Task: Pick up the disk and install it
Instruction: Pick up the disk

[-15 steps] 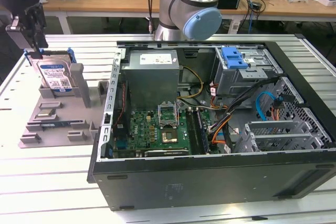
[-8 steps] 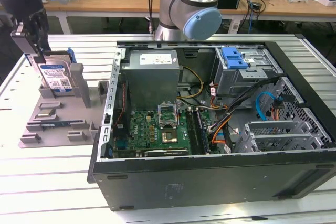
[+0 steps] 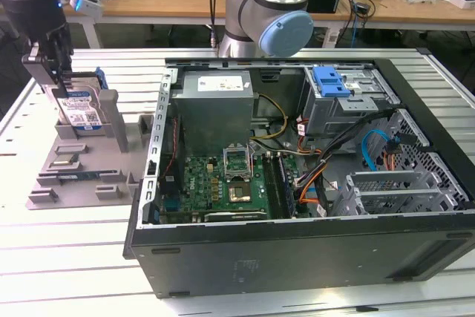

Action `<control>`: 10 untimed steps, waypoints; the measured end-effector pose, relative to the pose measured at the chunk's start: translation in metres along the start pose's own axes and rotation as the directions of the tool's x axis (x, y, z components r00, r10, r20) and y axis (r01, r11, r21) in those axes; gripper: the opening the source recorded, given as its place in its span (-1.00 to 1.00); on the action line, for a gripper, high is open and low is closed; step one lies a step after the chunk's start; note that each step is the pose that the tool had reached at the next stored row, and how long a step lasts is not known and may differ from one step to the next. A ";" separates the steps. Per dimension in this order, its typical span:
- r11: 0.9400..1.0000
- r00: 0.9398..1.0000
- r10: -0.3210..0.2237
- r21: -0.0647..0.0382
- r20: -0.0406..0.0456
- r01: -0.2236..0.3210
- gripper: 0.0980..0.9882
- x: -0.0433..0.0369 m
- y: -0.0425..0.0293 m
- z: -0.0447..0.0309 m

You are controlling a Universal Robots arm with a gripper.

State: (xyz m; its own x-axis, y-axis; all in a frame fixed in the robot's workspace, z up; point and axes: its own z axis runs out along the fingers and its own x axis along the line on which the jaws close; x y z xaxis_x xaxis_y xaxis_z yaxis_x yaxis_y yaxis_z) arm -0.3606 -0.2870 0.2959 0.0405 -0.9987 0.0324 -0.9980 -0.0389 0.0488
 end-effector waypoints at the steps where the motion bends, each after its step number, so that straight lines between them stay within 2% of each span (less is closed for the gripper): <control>1: 1.000 1.000 0.000 0.000 0.000 0.000 0.00 0.0000 -0.0001 0.0003; 9: 1.000 1.000 0.000 0.001 0.000 0.000 0.00 -0.0001 -0.0002 0.0028; 10: 1.000 1.000 0.001 0.018 -0.001 -0.001 0.00 -0.0002 -0.0001 0.0032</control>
State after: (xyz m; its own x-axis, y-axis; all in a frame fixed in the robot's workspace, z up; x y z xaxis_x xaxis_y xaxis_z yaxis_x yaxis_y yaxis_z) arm -0.3606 -0.2868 0.2927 0.0396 -0.9987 0.0333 -0.9988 -0.0386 0.0309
